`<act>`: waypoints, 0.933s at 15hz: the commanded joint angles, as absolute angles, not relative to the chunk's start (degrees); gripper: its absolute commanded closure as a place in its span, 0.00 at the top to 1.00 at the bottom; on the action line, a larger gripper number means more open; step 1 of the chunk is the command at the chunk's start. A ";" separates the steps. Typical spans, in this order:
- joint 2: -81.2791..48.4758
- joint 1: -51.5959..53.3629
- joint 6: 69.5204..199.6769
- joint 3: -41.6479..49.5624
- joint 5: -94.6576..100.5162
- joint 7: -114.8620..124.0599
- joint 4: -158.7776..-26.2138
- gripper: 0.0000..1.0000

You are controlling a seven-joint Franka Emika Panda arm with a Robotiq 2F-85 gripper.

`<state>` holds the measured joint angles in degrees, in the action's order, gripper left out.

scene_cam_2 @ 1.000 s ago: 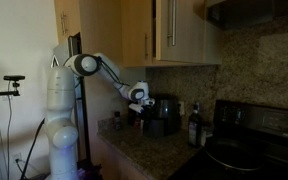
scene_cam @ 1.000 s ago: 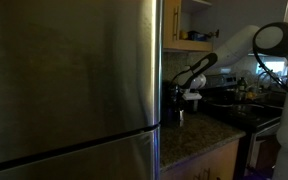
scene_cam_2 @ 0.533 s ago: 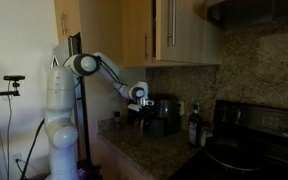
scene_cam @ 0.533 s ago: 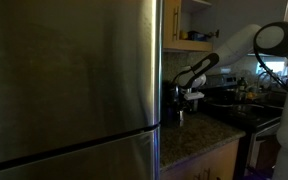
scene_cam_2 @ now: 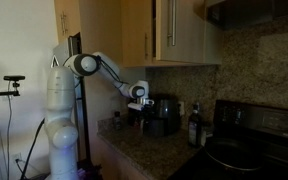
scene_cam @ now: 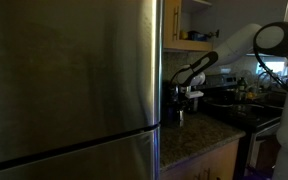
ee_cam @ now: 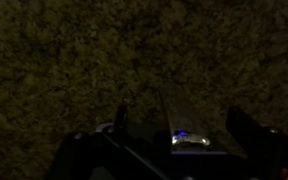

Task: Open the airfryer compartment then close it.

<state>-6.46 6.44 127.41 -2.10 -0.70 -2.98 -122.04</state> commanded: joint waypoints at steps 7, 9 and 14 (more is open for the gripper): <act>-6.50 5.32 131.41 -3.43 -7.55 -10.06 -122.63 1.00; -6.12 5.53 138.69 -3.47 -8.32 -6.62 -124.27 1.00; -6.50 6.01 155.07 -3.26 -5.77 1.13 -127.57 1.00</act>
<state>-6.70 6.29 148.73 -2.89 -7.76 -3.05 -125.28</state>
